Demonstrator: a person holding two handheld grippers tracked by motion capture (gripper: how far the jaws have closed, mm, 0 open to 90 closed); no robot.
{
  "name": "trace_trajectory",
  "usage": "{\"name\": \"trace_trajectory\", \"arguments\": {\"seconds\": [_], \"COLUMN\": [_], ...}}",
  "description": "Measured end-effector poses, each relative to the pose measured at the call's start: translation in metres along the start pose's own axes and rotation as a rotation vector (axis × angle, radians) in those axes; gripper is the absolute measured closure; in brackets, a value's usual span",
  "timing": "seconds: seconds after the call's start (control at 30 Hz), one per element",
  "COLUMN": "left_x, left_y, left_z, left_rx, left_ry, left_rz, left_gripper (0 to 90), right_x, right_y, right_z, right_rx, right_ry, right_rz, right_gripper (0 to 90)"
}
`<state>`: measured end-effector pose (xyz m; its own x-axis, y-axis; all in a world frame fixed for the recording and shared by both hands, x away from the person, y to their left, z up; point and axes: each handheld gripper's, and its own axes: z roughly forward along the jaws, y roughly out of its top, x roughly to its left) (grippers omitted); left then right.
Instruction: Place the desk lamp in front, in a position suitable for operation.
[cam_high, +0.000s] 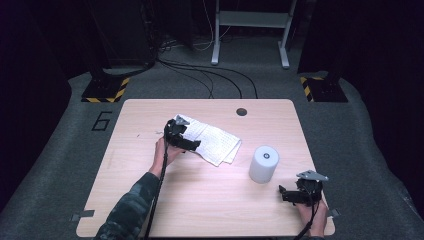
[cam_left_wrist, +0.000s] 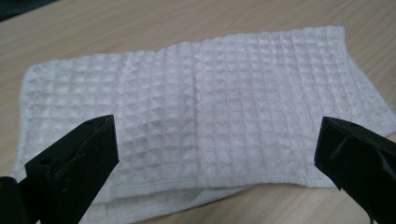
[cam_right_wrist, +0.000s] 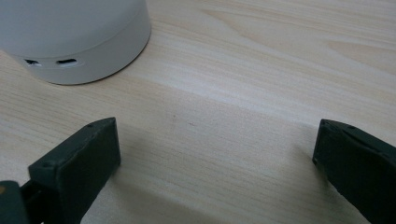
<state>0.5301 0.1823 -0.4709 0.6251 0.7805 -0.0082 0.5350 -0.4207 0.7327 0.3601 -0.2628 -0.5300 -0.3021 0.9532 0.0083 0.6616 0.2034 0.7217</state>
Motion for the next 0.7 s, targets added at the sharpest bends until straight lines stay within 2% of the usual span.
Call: {"name": "trace_trajectory", "arguments": {"seconds": [0.13,0.2,0.3,0.4,0.43,0.53,0.57,0.63,0.67,0.7], "left_x": [0.002,0.002,0.000,0.001,0.002,0.001,0.002,0.001,-0.001,-0.001], "left_y": [0.004,0.004,0.000,-0.002,-0.004,-0.007,-0.008,-0.013,-0.013,-0.013], "left_z": [0.015,0.018,0.034,0.040,0.046,0.051,0.053,0.059,0.059,0.059], "left_rx": [0.012,0.014,0.042,0.053,0.064,0.081,0.100,0.098,0.103,0.103], "left_ry": [0.018,0.014,0.027,0.037,0.037,0.037,0.027,0.039,0.045,0.045], "left_rz": [-0.012,-0.019,-0.021,-0.025,-0.042,-0.043,-0.039,-0.043,-0.023,-0.023], "left_gripper": [0.0,0.0,0.0,0.0,0.0,0.4,0.4,1.8,1.7,1.9], "right_x": [0.000,0.000,0.000,0.000,0.000,0.000,0.000,0.000,0.000,0.000], "right_y": [0.000,0.000,0.000,0.000,0.000,0.000,0.000,0.000,0.000,0.000], "right_z": [0.000,0.000,0.000,0.000,0.000,0.000,0.000,0.000,0.000,0.000], "right_rx": [0.000,-0.001,-0.001,-0.001,-0.001,-0.001,-0.002,-0.002,-0.002,-0.002], "right_ry": [0.001,-0.002,-0.002,-0.002,-0.002,-0.002,-0.002,-0.002,-0.002,-0.002], "right_rz": [-0.001,0.003,0.003,0.003,0.003,0.003,0.003,0.003,0.003,0.003], "right_gripper": [0.2,0.2,0.2,0.2,0.2,0.2,0.3,0.3,0.3,0.3]}}
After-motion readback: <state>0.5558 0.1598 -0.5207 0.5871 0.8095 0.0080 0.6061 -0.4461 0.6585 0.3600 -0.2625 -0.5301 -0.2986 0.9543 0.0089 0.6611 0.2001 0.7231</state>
